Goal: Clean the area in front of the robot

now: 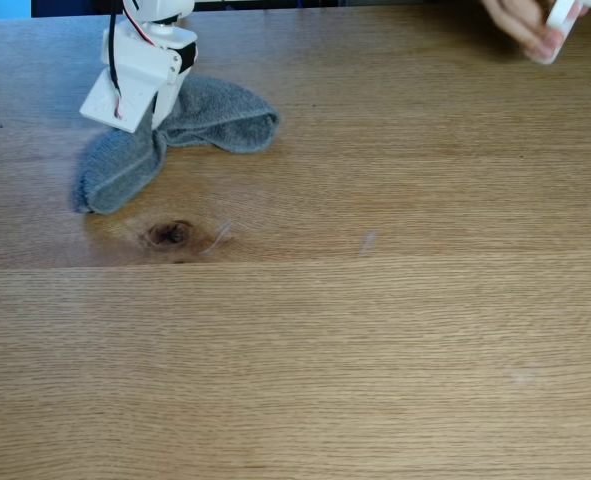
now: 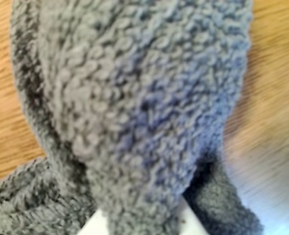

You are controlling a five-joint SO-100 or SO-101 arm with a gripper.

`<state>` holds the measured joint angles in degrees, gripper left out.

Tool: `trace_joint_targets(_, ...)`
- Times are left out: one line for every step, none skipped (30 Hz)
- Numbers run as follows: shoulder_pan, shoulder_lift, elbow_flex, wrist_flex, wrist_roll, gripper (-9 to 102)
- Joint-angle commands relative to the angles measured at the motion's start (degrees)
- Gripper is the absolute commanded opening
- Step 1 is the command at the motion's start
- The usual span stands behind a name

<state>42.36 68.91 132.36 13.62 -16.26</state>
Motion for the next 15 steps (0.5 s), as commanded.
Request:
trace_joint_targets(-0.8, 11.2, -2.8, 0.9, 1.2, 0)
trace_joint_targets(-1.2, 13.4, -2.8, 1.5, 1.2, 0)
trace_joint_targets(-1.8, 15.4, -2.8, 2.2, 1.3, 0)
trace_joint_targets(-2.5, 17.6, -2.8, 2.9, 1.5, 0)
trace_joint_targets(-3.2, 19.5, -2.8, 3.4, 1.6, 0)
trace_joint_targets(-4.0, 21.2, -2.8, 3.8, 1.6, 0)
trace_joint_targets(-5.1, 23.0, -2.8, 4.3, 1.6, 0)
trace_joint_targets(-6.2, 25.0, -2.8, 5.1, 1.6, 0)
trace_joint_targets(-7.5, 26.9, -2.8, 6.2, 1.6, 0)
trace_joint_targets(-8.7, 28.9, -2.8, 7.2, 1.6, 0)
trace_joint_targets(-10.1, 30.8, -2.8, 8.3, 1.6, 0)
trace_joint_targets(-11.5, 32.7, -2.8, 9.4, 1.5, 0)
trace_joint_targets(-13.0, 34.5, -2.8, 10.5, 1.4, 0)
trace_joint_targets(-14.5, 36.3, -2.8, 11.4, 1.5, 0)
trace_joint_targets(-16.1, 37.9, -2.8, 12.1, 1.5, 0)
